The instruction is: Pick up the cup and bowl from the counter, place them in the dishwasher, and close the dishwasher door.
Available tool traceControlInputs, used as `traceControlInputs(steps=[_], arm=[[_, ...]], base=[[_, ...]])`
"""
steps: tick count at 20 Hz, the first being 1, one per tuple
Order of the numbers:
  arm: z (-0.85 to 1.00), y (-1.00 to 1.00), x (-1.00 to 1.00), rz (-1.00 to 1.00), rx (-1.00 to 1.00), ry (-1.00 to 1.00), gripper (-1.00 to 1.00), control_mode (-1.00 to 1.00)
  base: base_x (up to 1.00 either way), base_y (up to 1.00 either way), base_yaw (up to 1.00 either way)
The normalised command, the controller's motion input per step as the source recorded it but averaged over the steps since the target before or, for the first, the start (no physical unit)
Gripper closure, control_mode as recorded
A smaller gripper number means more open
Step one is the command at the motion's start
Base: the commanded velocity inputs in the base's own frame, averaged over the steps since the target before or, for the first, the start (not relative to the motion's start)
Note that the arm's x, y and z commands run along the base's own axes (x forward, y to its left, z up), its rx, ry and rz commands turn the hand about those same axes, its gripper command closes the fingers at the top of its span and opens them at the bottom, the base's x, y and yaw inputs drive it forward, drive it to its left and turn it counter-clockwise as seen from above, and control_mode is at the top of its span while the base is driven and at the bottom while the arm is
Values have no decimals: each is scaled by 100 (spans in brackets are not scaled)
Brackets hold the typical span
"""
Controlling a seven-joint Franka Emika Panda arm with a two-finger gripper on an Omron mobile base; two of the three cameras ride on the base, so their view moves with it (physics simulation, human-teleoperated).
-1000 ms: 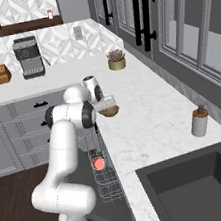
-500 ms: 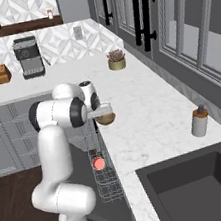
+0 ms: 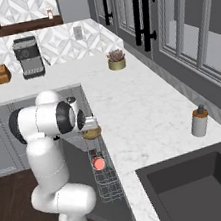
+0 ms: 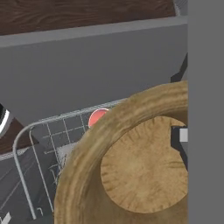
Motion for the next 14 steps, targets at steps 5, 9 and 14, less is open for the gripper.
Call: traceControlInputs(steps=[5, 9, 14], arm=[[-2, 58, -5, 0, 0, 1, 100, -100], [-42, 42, 0, 0, 0, 0, 100, -100], [-74, 30, 11, 0, -1, 0, 100, -100]], base=[[0, 0, 0], [0, 0, 0], [0, 0, 0]])
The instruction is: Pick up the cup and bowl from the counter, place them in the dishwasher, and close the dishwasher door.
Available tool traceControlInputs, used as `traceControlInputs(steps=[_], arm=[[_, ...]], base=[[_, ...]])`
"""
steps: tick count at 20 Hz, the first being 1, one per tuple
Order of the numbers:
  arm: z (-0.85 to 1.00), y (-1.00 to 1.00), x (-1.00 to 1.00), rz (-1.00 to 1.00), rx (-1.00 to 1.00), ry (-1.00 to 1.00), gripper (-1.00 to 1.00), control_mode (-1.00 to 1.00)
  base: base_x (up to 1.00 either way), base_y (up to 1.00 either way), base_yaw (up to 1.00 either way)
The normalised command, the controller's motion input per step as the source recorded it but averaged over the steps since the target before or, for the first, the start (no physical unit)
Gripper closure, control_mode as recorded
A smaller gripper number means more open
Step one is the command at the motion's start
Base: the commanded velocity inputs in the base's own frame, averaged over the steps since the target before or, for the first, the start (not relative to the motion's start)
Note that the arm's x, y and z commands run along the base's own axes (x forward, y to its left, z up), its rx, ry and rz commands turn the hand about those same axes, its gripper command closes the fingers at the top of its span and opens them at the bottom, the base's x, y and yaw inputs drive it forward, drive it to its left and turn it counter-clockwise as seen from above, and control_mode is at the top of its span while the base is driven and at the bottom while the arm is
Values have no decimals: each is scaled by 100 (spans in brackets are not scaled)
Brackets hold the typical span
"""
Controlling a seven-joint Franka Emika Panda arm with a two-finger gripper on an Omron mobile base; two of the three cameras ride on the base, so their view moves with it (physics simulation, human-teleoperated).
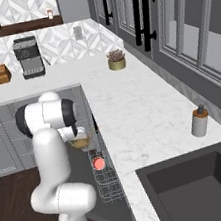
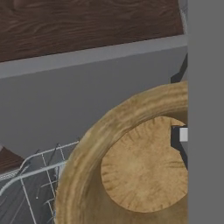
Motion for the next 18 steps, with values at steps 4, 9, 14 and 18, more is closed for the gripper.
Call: traceControlInputs(steps=[4, 9, 14, 18], arm=[[-65, 3, 23, 0, -10, 0, 100, -100], [-50, 0, 12, -3, -6, 0, 100, -100], [-19, -22, 3, -4, -1, -2, 100, -100], [0, -44, -16, -2, 2, -6, 100, -100]], base=[[0, 0, 0], [0, 0, 0], [0, 0, 0], [0, 0, 0]])
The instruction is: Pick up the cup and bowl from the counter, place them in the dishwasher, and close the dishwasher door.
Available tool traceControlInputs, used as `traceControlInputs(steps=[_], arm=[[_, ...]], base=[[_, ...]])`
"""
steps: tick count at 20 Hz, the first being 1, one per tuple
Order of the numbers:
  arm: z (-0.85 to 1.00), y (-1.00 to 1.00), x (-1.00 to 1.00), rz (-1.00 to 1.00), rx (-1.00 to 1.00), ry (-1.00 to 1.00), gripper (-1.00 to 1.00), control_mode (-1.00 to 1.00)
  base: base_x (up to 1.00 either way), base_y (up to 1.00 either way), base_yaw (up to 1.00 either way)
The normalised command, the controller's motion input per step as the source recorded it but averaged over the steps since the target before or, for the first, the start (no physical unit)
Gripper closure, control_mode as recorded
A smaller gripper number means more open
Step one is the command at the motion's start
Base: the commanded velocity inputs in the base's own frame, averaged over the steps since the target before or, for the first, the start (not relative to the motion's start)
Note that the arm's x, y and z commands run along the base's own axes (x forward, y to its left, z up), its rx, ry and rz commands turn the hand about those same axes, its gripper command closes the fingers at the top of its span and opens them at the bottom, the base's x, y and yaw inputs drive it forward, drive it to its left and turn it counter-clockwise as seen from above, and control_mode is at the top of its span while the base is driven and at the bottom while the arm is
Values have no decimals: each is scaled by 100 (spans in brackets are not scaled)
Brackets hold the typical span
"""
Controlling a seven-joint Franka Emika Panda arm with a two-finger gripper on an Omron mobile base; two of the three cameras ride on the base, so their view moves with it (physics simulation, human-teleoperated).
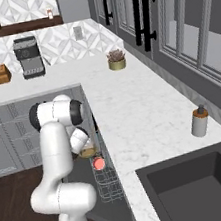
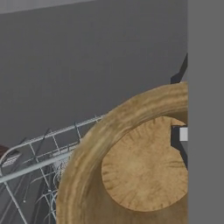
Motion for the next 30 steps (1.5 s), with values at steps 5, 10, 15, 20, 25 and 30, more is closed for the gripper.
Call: traceControlInputs(steps=[5, 10, 15, 20, 25, 30], arm=[[-7, -42, 1, 0, 0, 0, 100, -100], [-4, -46, -3, 0, 3, -1, 100, -100], [-46, -14, 0, 0, 0, 0, 100, -100], [-57, -3, 0, 0, -1, 0, 100, -100], [-76, 0, -1, 0, 0, 2, 100, -100], [-81, 5, -19, 4, 5, 0, 100, -100]], base=[[0, 0, 0], [0, 0, 0], [0, 0, 0], [0, 0, 0], [0, 0, 0], [0, 0, 0]])
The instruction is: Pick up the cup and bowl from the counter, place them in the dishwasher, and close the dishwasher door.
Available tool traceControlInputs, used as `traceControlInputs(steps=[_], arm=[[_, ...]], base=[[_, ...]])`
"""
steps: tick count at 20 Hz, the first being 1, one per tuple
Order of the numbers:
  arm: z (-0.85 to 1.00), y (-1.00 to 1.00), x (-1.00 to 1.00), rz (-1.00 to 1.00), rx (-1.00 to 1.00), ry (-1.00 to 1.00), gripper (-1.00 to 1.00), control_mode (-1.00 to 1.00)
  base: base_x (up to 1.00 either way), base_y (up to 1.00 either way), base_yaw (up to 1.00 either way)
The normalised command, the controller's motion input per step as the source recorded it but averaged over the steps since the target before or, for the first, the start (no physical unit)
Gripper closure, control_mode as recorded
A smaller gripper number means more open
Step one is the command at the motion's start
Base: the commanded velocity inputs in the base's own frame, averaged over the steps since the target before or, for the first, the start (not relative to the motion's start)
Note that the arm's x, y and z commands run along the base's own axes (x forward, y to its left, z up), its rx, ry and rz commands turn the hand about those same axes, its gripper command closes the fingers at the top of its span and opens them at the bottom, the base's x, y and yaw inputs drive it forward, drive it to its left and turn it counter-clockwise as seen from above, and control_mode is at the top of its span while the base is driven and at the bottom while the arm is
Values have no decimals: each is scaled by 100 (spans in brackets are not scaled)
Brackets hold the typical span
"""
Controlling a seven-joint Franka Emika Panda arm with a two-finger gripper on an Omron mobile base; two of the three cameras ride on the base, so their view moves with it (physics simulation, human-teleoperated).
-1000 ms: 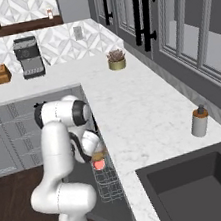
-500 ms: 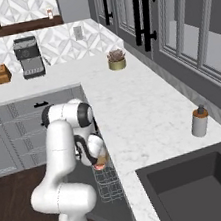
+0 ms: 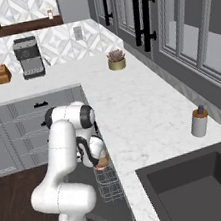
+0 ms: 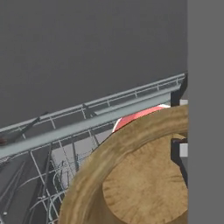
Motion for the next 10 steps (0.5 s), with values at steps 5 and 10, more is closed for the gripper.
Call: traceControlInputs(steps=[5, 10], arm=[[-32, 59, -58, 0, 1, -4, -100, -100], [26, 21, -37, 0, 0, -8, -100, -100]], base=[[0, 0, 0], [0, 0, 0]])
